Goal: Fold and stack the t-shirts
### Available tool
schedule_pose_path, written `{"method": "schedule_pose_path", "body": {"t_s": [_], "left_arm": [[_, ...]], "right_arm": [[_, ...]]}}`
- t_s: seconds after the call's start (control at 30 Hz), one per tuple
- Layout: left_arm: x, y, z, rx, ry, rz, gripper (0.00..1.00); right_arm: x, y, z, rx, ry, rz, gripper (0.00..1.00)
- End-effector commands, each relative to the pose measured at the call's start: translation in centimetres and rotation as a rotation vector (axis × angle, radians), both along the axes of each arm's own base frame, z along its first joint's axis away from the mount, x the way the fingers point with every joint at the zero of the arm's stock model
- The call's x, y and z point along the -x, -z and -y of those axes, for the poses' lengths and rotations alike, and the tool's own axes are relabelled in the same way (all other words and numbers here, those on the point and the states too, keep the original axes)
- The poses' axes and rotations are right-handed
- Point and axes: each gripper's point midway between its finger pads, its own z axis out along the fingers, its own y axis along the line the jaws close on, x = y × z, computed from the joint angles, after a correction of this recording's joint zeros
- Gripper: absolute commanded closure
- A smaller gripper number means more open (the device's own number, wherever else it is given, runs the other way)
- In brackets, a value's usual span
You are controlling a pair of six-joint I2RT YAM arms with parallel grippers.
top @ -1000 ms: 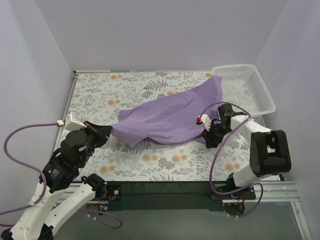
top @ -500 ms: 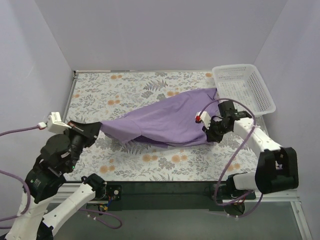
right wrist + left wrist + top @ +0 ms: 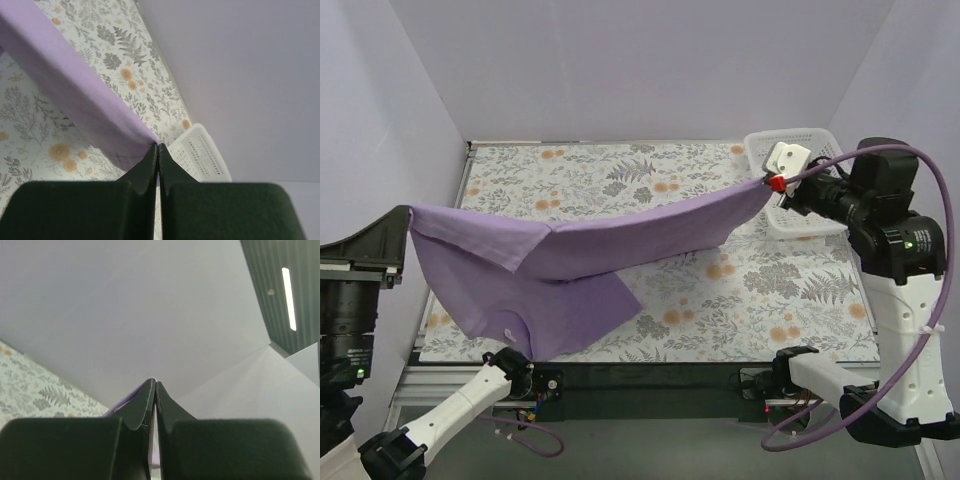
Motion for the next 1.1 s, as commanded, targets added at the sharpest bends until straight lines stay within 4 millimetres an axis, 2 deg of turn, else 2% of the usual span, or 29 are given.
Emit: {"method": "schedule_pose_path", "body": {"t_s": [0.0, 0.03, 0.07, 0.17, 0.2, 0.23, 0.27, 0.3, 0.33, 0.37, 0.47, 0.53, 0.6, 0.67, 0.73, 0.77, 0.8, 0.83, 0.9, 0.93, 1.0, 1.03, 1.07], "left_arm": [[1.1, -3.6, -2.0, 0.025, -0.07, 0.094, 1.0], [1.9, -4.6, -2.4, 0.037, -0.067, 0.126, 1.0], [2.3, -5.2, -2.2, 0.036, -0.049, 0.149, 1.0], [3.4, -7.5, 0.0, 0.001, 0.076, 0.253, 1.0], [4.4, -8.7, 1.4, -0.022, 0.159, 0.321, 1.0], [4.6, -9.1, 2.2, -0.034, 0.192, 0.343, 1.0], [4.8, -9.4, 2.8, -0.042, 0.225, 0.366, 1.0], [5.8, -10.3, 3.7, -0.057, 0.281, 0.423, 1.0], [6.2, -10.7, 4.0, -0.059, 0.299, 0.446, 1.0], [6.6, -11.1, 4.2, -0.062, 0.319, 0.47, 1.0], [8.3, -13.0, 3.9, -0.066, 0.321, 0.55, 1.0], [8.1, -13.7, 3.7, -0.068, 0.294, 0.559, 1.0], [8.0, -14.3, 3.2, -0.078, 0.259, 0.565, 1.0], [5.9, -13.7, 2.8, -0.074, 0.19, 0.494, 1.0], [2.6, -12.0, 3.3, -0.101, 0.134, 0.395, 1.0], [0.5, -10.5, 2.7, -0.099, 0.063, 0.311, 1.0], [-2.4, -8.2, 3.8, -0.133, 0.038, 0.223, 1.0], [-3.9, -6.7, 4.1, -0.151, 0.01, 0.173, 1.0], [-7.1, -3.8, 4.4, -0.16, -0.062, 0.083, 1.0], [-9.8, -0.4, 5.8, -0.226, -0.08, 0.005, 1.0], [-12.5, 2.6, 5.9, -0.244, -0.162, -0.057, 1.0], [-14.9, 6.4, 7.2, -0.318, -0.175, -0.133, 1.0], [-16.0, 6.9, 7.7, -0.314, -0.197, -0.123, 1.0]], "right_arm": [[1.7, -4.9, 1.2, -0.048, 0.04, 0.102, 0.99], [2.8, -7.7, 1.5, -0.064, 0.045, 0.179, 0.99], [3.4, -9.1, 1.7, -0.072, 0.049, 0.219, 0.99], [6.3, -14.8, 2.6, -0.118, 0.081, 0.392, 0.99], [7.6, -16.5, 3.1, -0.133, 0.101, 0.452, 0.99], [8.4, -17.8, 3.3, -0.15, 0.111, 0.496, 0.99], [10.0, -20.3, 3.7, -0.188, 0.124, 0.579, 0.99], [11.1, -21.6, 4.4, -0.209, 0.16, 0.63, 0.99], [12.0, -22.8, 4.8, -0.233, 0.176, 0.668, 0.99], [13.9, -24.9, 5.3, -0.274, 0.187, 0.746, 0.99], [15.8, -27.6, 6.4, -0.341, 0.234, 0.848, 0.99], [15.8, -28.1, 6.8, -0.357, 0.255, 0.863, 0.99], [14.1, -27.6, 6.7, -0.357, 0.264, 0.829, 0.99], [12.3, -26.6, 6.3, -0.346, 0.257, 0.786, 0.99], [9.1, -24.1, 5.7, -0.328, 0.251, 0.7, 0.99], [7.9, -23.4, 5.2, -0.322, 0.235, 0.679, 0.99], [6.7, -22.4, 4.9, -0.321, 0.23, 0.645, 0.99], [4.3, -20.2, 4.5, -0.313, 0.228, 0.574, 0.99], [1.2, -17.4, 3.7, -0.303, 0.214, 0.491, 0.99], [-1.0, -14.5, 3.3, -0.296, 0.215, 0.411, 0.99], [-4.1, -11.7, 2.4, -0.3, 0.197, 0.343, 0.99], [-5.3, -10.8, 2.0, -0.311, 0.188, 0.324, 0.99], [-7.9, -7.0, 1.3, -0.304, 0.178, 0.226, 0.99]]}}
